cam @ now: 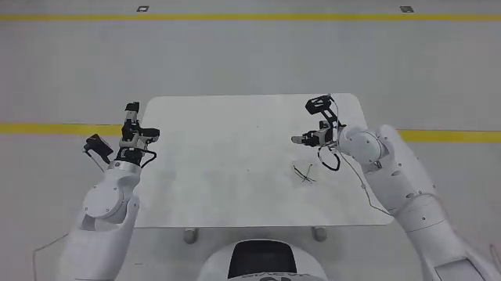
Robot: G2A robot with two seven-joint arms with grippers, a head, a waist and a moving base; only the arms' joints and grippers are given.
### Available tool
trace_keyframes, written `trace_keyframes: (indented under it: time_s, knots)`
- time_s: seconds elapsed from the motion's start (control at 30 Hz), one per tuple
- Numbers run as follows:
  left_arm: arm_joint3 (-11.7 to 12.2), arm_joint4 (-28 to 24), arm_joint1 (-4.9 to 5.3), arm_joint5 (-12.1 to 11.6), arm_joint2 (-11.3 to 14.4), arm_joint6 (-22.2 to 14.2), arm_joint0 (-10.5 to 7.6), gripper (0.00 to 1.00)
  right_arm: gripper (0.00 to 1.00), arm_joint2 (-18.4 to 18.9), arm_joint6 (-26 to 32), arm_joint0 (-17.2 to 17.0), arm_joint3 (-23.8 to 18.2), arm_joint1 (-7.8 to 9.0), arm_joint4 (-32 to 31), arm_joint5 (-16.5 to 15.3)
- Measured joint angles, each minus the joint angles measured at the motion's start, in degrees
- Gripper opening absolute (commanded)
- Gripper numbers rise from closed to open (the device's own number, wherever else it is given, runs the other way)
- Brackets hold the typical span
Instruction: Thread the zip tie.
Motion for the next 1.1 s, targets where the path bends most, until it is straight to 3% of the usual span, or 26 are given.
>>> trace_keyframes:
  time_s: [0.13, 0.3, 0.57, 0.87, 1.1]
  knots:
    - [0.0, 0.0, 0.00, 0.0, 0.0, 0.0, 0.00, 1.00, 1.00, -0.7, 0.5, 0.7, 0.0, 0.06, -1.2, -1.1]
    - [0.0, 0.0, 0.00, 0.0, 0.0, 0.0, 0.00, 1.00, 1.00, -5.2, 5.5, 6.0, 3.4, -0.60, -6.0, -5.5]
    - [0.0, 0.0, 0.00, 0.0, 0.0, 0.0, 0.00, 1.00, 1.00, -13.0, 9.9, 12.7, 11.1, -2.73, -7.5, -5.8]
    - [0.0, 0.0, 0.00, 0.0, 0.0, 0.0, 0.00, 1.00, 1.00, -13.3, 10.2, 12.9, 11.4, -2.80, -7.9, -5.5]
    - [0.0, 0.0, 0.00, 0.0, 0.0, 0.0, 0.00, 1.00, 1.00, -16.2, 13.9, 13.9, 11.7, -2.98, -13.2, -8.4]
